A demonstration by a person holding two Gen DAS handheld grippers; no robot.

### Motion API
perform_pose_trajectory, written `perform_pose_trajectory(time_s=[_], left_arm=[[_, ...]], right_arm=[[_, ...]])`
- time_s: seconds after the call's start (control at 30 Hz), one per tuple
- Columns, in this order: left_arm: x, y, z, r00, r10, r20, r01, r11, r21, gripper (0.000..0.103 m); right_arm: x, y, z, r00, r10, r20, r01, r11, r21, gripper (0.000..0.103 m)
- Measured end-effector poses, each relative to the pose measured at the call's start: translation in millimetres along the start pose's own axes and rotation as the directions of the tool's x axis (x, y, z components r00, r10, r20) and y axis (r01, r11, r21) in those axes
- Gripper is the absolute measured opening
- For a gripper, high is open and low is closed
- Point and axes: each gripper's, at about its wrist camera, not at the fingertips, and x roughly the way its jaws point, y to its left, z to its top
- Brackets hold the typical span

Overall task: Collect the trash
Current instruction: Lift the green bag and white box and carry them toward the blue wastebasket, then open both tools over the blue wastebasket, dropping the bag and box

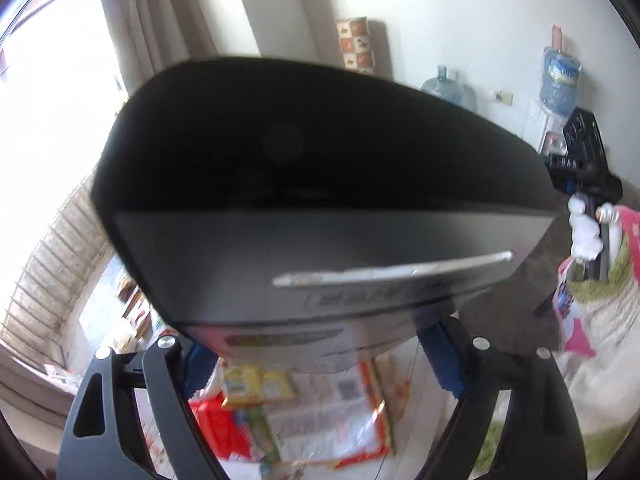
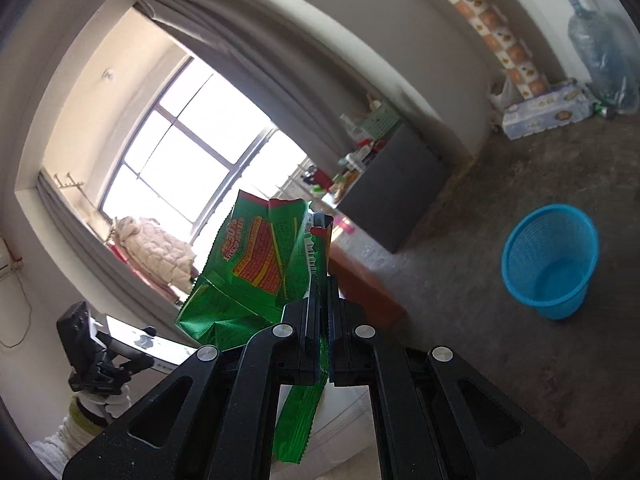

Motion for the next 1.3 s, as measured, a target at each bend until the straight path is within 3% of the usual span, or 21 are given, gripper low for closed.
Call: perform_pose_trajectory(time_s=[0.1, 0.23, 0.3, 0.53, 0.77, 0.9, 0.97, 1.0, 1.1, 1.3], left_arm=[[43, -33, 51, 0.995, -0.074, 0.070, 0.074, 0.997, 0.009, 0.085], [131, -80, 115, 0.979, -0.197, 0.046, 0.198, 0.980, -0.013, 0.085], [178, -110, 141, 0.977, -0.211, 0.015, 0.211, 0.977, 0.003, 0.085], [360, -175, 190, 0.943, -0.279, -0.180, 0.265, 0.959, -0.097, 0.084], [501, -194, 204, 0.929, -0.270, -0.255, 0.207, 0.946, -0.249, 0.084], [541, -193, 199, 0.937, -0.237, -0.257, 0.163, 0.946, -0.279, 0.084], [553, -190, 199, 0.940, -0.211, -0.268, 0.135, 0.951, -0.277, 0.087], [556, -183, 191, 0.941, -0.203, -0.270, 0.126, 0.952, -0.278, 0.088], [557, -176, 188, 0.942, -0.206, -0.264, 0.122, 0.945, -0.302, 0.088], [527, -155, 172, 0.944, -0.232, -0.232, 0.151, 0.935, -0.322, 0.088]], right_arm=[[-21, -22, 7, 0.972, -0.217, 0.093, 0.218, 0.976, -0.008, 0.001], [-24, -50, 10, 0.877, -0.456, 0.149, 0.461, 0.888, 0.003, 0.001], [-17, -65, 10, 0.831, -0.535, 0.150, 0.540, 0.841, 0.008, 0.001], [50, -134, 24, 0.749, -0.660, 0.051, 0.661, 0.751, 0.009, 0.001], [119, -207, 26, 0.670, -0.738, -0.079, 0.741, 0.671, 0.022, 0.002], [148, -233, 28, 0.650, -0.749, -0.129, 0.757, 0.652, 0.035, 0.006], [162, -244, 28, 0.672, -0.721, -0.169, 0.736, 0.675, 0.046, 0.015], [169, -249, 26, 0.671, -0.718, -0.185, 0.736, 0.676, 0.047, 0.019], [181, -262, 20, 0.689, -0.690, -0.223, 0.718, 0.692, 0.074, 0.021], [175, -272, 15, 0.700, -0.668, -0.253, 0.710, 0.690, 0.142, 0.023]])
